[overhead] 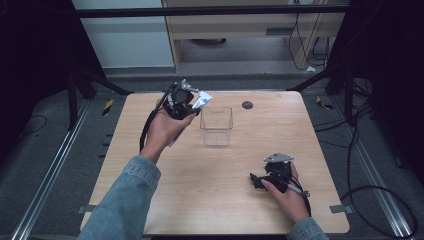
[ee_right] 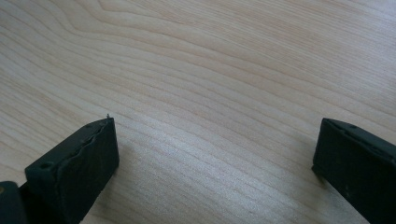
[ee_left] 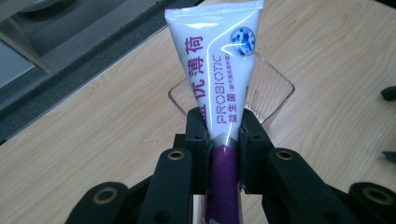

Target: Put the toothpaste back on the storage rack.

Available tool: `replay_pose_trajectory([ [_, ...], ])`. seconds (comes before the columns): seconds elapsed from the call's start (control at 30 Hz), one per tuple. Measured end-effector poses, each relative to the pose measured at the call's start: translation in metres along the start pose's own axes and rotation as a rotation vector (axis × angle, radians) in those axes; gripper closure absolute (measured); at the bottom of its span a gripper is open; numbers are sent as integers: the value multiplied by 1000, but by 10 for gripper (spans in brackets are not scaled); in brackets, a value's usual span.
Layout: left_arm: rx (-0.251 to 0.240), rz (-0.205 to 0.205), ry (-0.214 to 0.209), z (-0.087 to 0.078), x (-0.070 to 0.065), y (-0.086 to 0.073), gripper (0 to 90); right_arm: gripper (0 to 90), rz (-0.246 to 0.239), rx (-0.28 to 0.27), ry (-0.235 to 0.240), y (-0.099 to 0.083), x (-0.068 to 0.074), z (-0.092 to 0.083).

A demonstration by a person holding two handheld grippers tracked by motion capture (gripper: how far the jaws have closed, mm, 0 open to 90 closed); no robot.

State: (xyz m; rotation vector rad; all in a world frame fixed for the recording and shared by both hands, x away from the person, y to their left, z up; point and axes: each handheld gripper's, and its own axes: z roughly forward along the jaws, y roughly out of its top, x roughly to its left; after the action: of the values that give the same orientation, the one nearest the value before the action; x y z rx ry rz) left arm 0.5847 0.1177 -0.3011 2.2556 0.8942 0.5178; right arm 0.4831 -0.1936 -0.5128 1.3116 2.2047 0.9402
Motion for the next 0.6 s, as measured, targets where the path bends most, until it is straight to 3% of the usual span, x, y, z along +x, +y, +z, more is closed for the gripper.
replay_pose_trajectory([
  [0.27, -44, 8, -13, 5, -7, 26, 772, 4, 0, 1, 0, 0, 0, 0],
  [0.6, -75, 18, -24, 17, -3, 56, 771, 4, -6, 1, -3, 0, 0, 0],
])
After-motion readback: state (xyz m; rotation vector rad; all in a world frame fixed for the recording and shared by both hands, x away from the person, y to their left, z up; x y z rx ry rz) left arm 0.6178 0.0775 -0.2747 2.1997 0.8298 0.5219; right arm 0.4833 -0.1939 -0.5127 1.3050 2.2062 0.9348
